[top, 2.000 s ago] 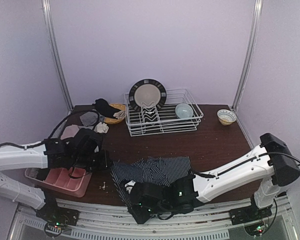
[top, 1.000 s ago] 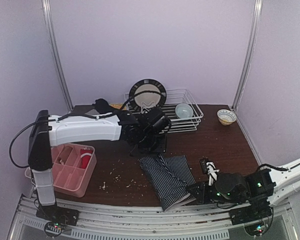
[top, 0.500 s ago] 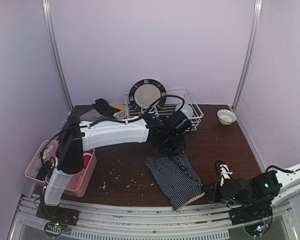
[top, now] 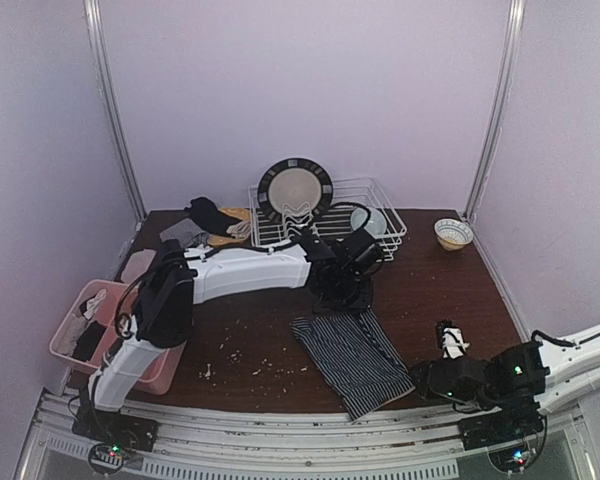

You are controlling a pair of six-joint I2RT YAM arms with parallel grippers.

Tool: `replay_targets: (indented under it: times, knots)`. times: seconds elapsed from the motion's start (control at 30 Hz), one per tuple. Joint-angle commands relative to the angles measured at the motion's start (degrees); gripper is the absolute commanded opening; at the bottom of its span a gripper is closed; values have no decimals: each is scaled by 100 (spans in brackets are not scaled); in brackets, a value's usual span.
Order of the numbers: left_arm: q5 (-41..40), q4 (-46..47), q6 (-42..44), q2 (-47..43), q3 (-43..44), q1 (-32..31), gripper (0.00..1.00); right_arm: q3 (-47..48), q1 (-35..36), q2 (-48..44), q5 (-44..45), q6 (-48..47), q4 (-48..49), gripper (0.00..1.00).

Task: Roll the underwear
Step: Fold the underwear at the center of the board, then pick up the underwear from the center of the board.

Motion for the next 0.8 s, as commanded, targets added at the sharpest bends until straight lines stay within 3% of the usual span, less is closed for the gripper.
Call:
replay_targets:
  times: [0.0, 0.03, 0.07, 0.1, 0.2, 0.27, 0.37, 0.47, 0.53, 0.63, 0.77]
  knots:
    - [245, 268, 209, 37, 240, 108, 56, 432, -70, 85, 113, -239, -523, 52]
    - [226, 256, 270, -38, 235, 109, 68, 580, -70, 80, 124, -314, -639, 55]
    - [189, 254, 330, -149, 206, 109, 90, 727, -73, 73, 143, -399, -785, 57]
    - [159, 258, 384, -283, 149, 104, 97, 884, -71, 76, 139, -506, -903, 58]
    - [20, 450, 529, -915, -407, 100, 98, 1169, -73, 172, -113, -1106, -648, 57]
    - [65, 920, 601, -1476, -1375, 100, 97, 1316, -78, 479, -423, -1504, -181, 54]
    - [269, 2005, 624, -2296, -2837, 100, 84, 1633, -268, 1201, -852, -1846, 137, 44]
    - [483, 2863, 736, -2750, -3899, 169, 57, 1781, -525, 1844, -1232, -1993, 470, 36]
    - [802, 2966, 768, -2700, -4101, 292, 39, 1732, -663, 2081, -1310, -1976, 635, 35]
    - [942, 2773, 824, -2504, -4128, 422, 18, 1606, -748, 2017, -1227, -1788, 616, 40]
    - [875, 2732, 815, -2344, -4266, 554, 13, 1298, -792, 1455, -1129, -1633, 378, 56]
